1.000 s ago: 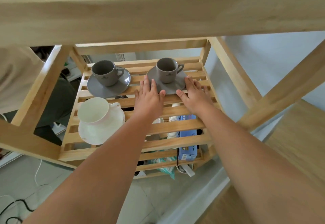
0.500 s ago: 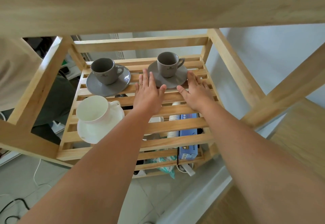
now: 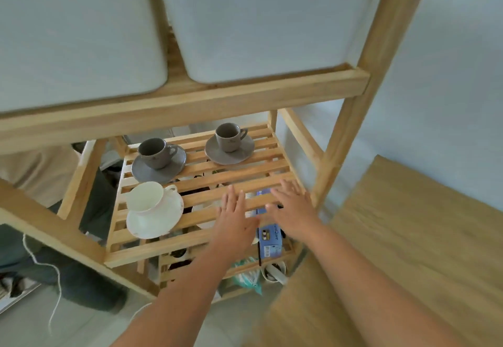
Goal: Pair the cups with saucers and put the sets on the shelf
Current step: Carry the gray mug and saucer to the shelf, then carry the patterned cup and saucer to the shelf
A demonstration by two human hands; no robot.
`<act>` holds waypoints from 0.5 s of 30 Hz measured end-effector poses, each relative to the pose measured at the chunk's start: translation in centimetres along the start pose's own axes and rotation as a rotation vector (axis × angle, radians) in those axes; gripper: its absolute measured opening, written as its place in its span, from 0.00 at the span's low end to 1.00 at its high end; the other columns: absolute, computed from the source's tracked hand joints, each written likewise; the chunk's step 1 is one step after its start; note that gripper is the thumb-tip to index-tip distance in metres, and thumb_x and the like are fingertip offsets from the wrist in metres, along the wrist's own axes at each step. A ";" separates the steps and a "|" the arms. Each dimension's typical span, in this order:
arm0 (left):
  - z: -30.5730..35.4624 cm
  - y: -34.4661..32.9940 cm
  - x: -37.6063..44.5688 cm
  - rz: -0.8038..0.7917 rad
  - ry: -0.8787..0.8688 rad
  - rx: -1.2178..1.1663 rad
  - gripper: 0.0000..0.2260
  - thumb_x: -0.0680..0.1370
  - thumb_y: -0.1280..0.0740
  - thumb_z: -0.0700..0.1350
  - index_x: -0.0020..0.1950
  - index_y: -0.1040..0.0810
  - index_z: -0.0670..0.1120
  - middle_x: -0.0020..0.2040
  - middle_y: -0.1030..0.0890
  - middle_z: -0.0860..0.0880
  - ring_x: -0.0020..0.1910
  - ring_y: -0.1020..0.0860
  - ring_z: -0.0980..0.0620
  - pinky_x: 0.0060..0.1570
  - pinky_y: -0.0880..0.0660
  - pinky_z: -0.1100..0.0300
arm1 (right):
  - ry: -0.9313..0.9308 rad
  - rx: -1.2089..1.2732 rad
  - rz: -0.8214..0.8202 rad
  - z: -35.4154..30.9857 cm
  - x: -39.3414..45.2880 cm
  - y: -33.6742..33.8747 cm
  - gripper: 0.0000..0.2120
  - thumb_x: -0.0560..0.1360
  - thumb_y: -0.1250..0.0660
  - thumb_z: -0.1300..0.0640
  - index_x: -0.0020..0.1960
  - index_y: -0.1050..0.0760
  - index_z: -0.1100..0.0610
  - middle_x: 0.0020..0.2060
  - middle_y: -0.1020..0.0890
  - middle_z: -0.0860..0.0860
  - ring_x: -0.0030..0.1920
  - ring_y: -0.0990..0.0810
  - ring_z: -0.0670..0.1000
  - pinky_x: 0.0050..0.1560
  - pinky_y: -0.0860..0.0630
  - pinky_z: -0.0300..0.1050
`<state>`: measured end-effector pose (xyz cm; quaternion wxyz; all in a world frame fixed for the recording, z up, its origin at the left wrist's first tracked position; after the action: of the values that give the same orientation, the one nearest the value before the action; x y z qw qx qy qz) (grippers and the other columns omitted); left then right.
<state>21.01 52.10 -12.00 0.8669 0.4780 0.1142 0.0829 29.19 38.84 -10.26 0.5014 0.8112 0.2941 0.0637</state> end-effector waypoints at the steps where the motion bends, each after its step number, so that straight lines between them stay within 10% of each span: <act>1: 1.1 -0.1 -1.1 -0.005 -0.030 -0.014 0.32 0.83 0.45 0.56 0.80 0.58 0.46 0.80 0.61 0.46 0.78 0.63 0.46 0.75 0.60 0.46 | -0.001 0.024 0.041 0.4 -2.3 0.9 0.25 0.79 0.47 0.43 0.75 0.40 0.47 0.79 0.51 0.47 0.77 0.60 0.53 0.73 0.63 0.57; 4: 4.6 -0.5 -4.8 -0.038 -0.066 -0.093 0.32 0.82 0.42 0.55 0.81 0.56 0.49 0.81 0.50 0.48 0.79 0.49 0.46 0.77 0.55 0.44 | -0.026 0.186 0.113 2.4 -9.5 3.7 0.18 0.79 0.42 0.49 0.69 0.30 0.45 0.73 0.32 0.47 0.75 0.42 0.51 0.75 0.49 0.51; 7: 8.8 -1.3 -8.8 -0.068 -0.111 -0.212 0.33 0.80 0.39 0.56 0.80 0.53 0.55 0.76 0.35 0.55 0.71 0.31 0.52 0.69 0.33 0.50 | -0.102 0.385 0.165 5.0 -17.4 5.8 0.13 0.78 0.38 0.54 0.62 0.24 0.45 0.59 0.20 0.46 0.55 0.25 0.42 0.52 0.33 0.27; 11: 15.4 -3.5 -14.4 -0.089 -0.210 -0.272 0.33 0.77 0.35 0.55 0.77 0.50 0.63 0.59 0.26 0.66 0.44 0.24 0.63 0.41 0.30 0.66 | -0.236 0.469 0.302 9.2 -28.0 7.4 0.10 0.77 0.35 0.57 0.55 0.21 0.45 0.43 0.19 0.44 0.38 0.25 0.37 0.39 0.33 0.26; 15: 21.2 -7.6 -17.8 -0.134 -0.230 -0.418 0.34 0.77 0.31 0.46 0.79 0.44 0.50 0.61 0.23 0.55 0.54 0.23 0.54 0.53 0.27 0.57 | -0.442 0.576 0.333 13.9 -38.1 6.8 0.08 0.77 0.34 0.57 0.48 0.21 0.45 0.38 0.19 0.42 0.37 0.24 0.38 0.42 0.30 0.33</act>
<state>10.06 26.36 -5.38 0.9578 0.2862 0.0266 -0.0078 6.34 5.24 -3.98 0.2876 0.9493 0.0496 -0.1171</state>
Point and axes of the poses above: each hand's wrist, its own x-axis towards the middle knuckle, its own y-axis out of the back of the hand, z = x × y, the point moved 5 cm from there along x, towards the middle knuckle
